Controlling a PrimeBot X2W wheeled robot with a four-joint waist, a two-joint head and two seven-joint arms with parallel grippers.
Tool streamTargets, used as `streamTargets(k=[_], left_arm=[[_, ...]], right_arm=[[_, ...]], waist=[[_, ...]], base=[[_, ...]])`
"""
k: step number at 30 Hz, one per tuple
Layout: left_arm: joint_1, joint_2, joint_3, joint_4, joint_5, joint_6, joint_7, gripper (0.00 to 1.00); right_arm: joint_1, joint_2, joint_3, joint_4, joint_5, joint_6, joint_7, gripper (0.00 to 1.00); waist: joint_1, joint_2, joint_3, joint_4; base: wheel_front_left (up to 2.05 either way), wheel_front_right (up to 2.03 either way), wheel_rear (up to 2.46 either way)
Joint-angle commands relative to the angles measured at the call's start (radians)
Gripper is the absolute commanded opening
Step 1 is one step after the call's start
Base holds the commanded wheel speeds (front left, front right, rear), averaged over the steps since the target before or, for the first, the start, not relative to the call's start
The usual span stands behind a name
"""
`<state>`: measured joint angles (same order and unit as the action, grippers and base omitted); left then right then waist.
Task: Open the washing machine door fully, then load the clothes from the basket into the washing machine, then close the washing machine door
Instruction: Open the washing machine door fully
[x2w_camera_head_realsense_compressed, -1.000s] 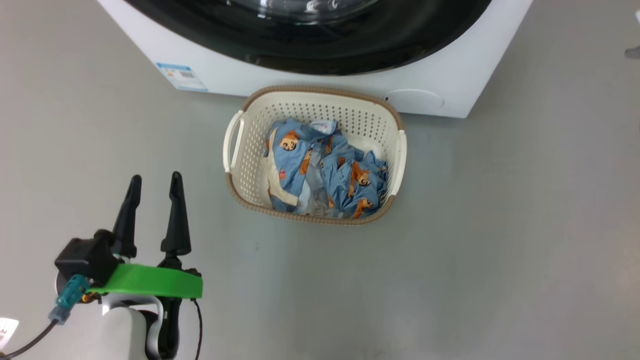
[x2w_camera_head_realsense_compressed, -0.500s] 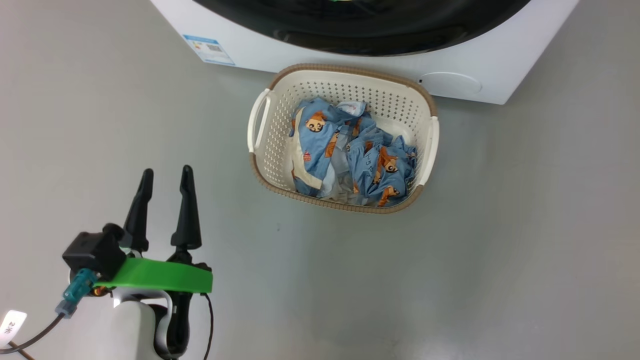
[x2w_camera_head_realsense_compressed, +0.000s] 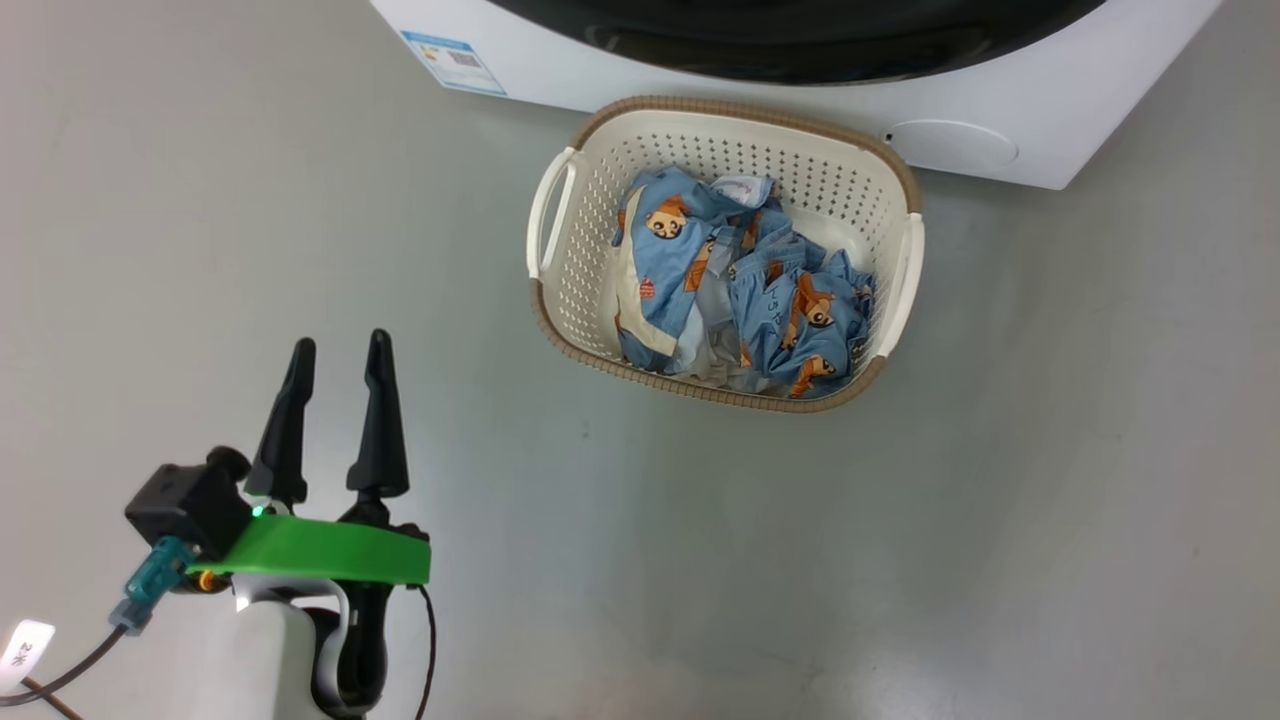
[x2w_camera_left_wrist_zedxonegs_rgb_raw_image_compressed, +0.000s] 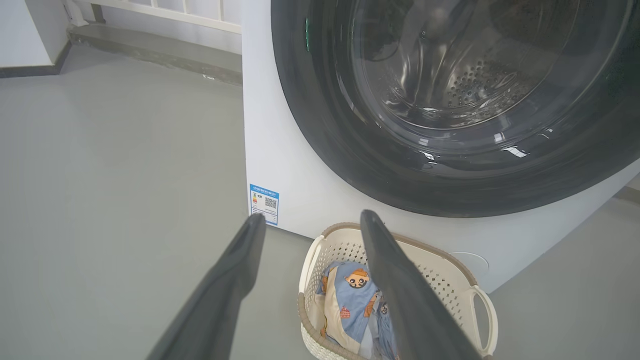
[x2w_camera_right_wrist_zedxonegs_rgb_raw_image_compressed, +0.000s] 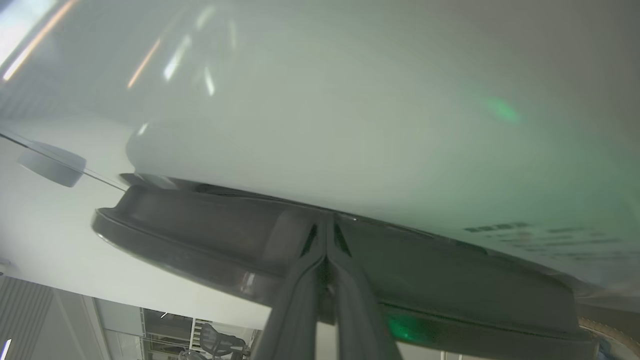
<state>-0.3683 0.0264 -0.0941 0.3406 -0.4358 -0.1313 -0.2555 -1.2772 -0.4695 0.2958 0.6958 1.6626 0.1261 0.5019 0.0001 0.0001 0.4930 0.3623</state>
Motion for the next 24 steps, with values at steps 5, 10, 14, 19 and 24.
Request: streamTargets(k=[5, 10, 14, 19, 24], left_arm=[[-0.012, 0.024, 0.032, -0.017, -0.011, 0.001, -0.006, 1.0], [-0.007, 0.024, 0.036, -0.01, -0.011, 0.001, -0.006, 1.0], [0.001, 0.024, 0.051, -0.01, 0.005, 0.001, -0.006, 1.0], [0.02, 0.024, 0.07, -0.007, 0.028, 0.001, -0.006, 1.0], [0.043, 0.024, 0.084, 0.0, 0.049, 0.001, -0.006, 1.0]], right_arm=[[-0.028, 0.016, 0.027, 0.003, -0.024, 0.005, 0.025, 0.0], [-0.001, 0.027, 0.046, 0.008, -0.019, 0.005, 0.067, 0.0], [0.04, 0.037, 0.058, -0.005, -0.011, 0.005, 0.1, 0.0], [0.108, 0.043, 0.075, -0.025, -0.009, 0.005, 0.127, 0.0], [0.195, 0.052, 0.092, -0.055, -0.006, 0.005, 0.15, 0.0]], waist=[[-0.0001, -0.0001, 0.008, 0.01], [-0.0001, -0.0001, -0.013, 0.007], [-0.0001, -0.0001, -0.042, -0.005], [-0.0001, -0.0001, -0.088, -0.026], [-0.0001, -0.0001, -0.141, -0.038]], base=[[0.0, 0.0, 0.0], [0.0, 0.0, 0.0], [0.0, 0.0, 0.0], [0.0, 0.0, 0.0], [0.0, 0.0, 0.0]])
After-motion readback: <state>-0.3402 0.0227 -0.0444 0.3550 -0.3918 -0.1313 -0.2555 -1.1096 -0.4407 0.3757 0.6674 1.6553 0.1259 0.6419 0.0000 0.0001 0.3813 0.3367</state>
